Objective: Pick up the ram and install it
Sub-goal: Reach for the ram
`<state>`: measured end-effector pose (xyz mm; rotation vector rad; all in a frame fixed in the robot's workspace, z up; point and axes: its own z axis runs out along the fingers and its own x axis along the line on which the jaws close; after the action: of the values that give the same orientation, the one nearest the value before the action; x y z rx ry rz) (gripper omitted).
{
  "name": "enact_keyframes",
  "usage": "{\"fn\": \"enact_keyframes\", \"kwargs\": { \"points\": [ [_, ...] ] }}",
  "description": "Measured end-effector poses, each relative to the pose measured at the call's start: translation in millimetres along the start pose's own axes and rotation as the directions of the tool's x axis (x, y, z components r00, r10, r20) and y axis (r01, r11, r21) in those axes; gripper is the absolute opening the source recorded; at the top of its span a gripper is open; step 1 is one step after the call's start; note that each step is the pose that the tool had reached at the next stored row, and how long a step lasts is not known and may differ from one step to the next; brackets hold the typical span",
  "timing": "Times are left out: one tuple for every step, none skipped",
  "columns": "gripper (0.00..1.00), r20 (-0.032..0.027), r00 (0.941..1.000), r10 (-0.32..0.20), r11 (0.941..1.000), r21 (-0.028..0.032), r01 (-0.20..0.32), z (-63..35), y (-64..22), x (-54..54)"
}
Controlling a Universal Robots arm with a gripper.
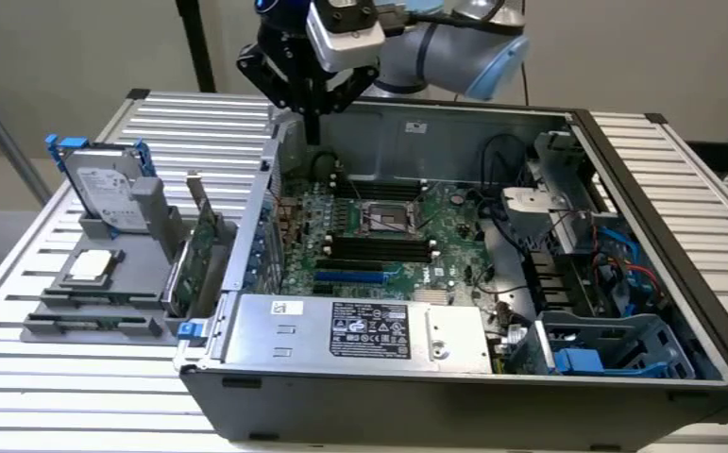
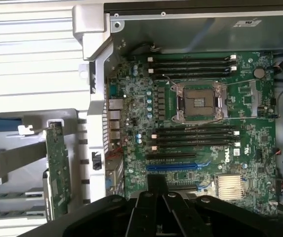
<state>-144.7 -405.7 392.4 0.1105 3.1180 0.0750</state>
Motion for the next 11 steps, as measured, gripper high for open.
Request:
{"fn": "enact_keyframes", "kwargs": {
  "points": [
    [0.0,0.0,1.0,0.0,1.0,0.0001,0.0,-0.1,-1.3,4.0],
    [0.0,-0.0001,1.0,0.0,1.0,0.0001,0.0,-0.2,-2.7,8.4],
    [0.0,0.0,1.0,0.0,1.0,0.0,0.0,-0.2,-4.2,12.8],
    [0.0,0.0,1.0,0.0,1.0,0.0,0.0,-0.3,-5.9,17.4],
    [0.0,0.0,1.0,0.0,1.0,0.0,0.0,-0.3,-7.6,22.0],
    [0.0,0.0,1.0,0.0,1.0,-0.0001,0.0,-0.4,-9.3,26.2],
    [0.0,0.0,1.0,0.0,1.0,0.0,0.0,-0.5,-11.1,30.6],
    [0.0,0.0,1.0,0.0,1.0,0.0,0.0,-0.5,-12.9,35.3],
    [0.0,0.0,1.0,0.0,1.0,0.0,0.0,-0.5,-14.7,39.8],
    [0.0,0.0,1.0,0.0,1.0,0.0,0.0,-0.6,-16.4,44.2],
    [0.0,0.0,1.0,0.0,1.0,-0.0001,0.0,-0.5,-18.0,48.6]
  ]
}}
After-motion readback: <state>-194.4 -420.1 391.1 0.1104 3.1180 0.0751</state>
